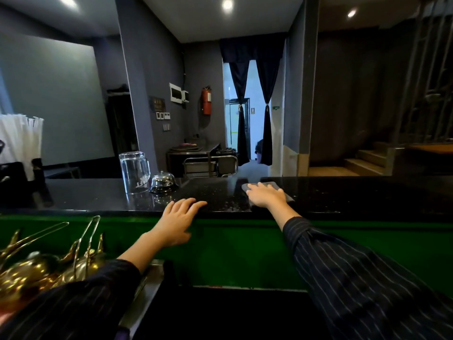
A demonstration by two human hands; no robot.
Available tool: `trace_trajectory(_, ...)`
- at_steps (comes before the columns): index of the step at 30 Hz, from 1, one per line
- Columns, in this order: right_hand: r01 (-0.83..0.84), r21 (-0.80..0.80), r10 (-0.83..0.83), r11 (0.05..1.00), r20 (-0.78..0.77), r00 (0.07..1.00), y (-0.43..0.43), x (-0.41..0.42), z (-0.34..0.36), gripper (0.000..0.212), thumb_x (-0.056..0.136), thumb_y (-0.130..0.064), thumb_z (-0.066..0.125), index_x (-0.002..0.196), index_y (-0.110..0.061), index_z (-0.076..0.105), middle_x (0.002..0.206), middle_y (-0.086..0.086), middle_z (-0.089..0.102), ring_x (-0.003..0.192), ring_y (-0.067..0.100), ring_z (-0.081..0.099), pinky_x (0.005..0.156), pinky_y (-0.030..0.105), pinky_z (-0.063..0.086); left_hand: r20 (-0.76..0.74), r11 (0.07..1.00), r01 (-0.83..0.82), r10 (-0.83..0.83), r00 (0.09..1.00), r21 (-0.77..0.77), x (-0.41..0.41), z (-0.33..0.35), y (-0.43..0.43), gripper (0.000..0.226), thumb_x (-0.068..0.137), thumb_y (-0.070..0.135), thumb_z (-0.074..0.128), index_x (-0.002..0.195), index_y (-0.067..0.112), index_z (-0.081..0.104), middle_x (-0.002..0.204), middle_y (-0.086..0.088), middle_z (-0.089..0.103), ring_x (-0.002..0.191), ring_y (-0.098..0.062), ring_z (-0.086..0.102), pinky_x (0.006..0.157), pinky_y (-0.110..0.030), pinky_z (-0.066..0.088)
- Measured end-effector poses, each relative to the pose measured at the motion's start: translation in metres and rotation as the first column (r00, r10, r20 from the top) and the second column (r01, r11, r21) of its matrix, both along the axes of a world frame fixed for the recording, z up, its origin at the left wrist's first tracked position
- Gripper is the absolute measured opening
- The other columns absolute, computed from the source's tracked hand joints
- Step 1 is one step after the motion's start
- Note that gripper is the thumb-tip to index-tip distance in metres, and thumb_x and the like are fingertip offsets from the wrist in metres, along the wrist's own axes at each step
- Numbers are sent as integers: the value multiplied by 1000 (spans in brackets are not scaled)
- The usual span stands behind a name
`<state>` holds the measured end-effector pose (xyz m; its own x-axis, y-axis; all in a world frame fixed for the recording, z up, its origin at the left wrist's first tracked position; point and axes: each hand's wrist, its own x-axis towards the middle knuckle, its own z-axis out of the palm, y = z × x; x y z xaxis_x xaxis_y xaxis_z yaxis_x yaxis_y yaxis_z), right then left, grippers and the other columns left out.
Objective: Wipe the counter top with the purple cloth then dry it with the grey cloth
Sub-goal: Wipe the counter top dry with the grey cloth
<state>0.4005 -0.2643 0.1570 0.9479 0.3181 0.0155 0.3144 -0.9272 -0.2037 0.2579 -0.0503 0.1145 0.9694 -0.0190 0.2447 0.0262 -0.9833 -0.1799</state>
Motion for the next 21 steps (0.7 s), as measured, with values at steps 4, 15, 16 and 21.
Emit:
trace_trajectory(4,179,-29,-179,983,4,984,18,2,-3,59,97,-37,35,154,-29,20,164,6,13,149,35,14,117,54,12,40,1000,20,-20,999,10,-14,-16,18,100,76,28,61,149,34,-7,159,2,4,148,-21,-1,118,-45,-5)
trace_trajectory(15,-282,-53,281,958,-33,959,126,-26,4,54,101,-42,26,154,-37,16,165,-3,10,151,27,11,117,57,7,37,991,3,2,999,-133,-10,-10,18,108,71,12,55,147,12,-22,159,-5,-18,147,-21,-16,119,-44,-10)
trace_trajectory(16,-341,-45,339,939,-46,940,130,-33,5,52,102,-45,23,153,-38,17,164,-4,10,152,25,10,117,58,6,28,990,-7,11,1000,-144,-10,-9,18,107,71,12,54,147,10,-22,159,-7,-19,147,-22,-17,119,-44,-9)
trace_trajectory(21,-452,14,452,892,-89,888,125,-67,6,56,98,-43,27,153,-37,20,164,-5,13,152,21,9,118,59,5,-30,973,-62,57,998,-220,-13,2,13,99,76,10,51,147,3,-16,159,-14,-16,147,-27,-13,120,-43,-3)
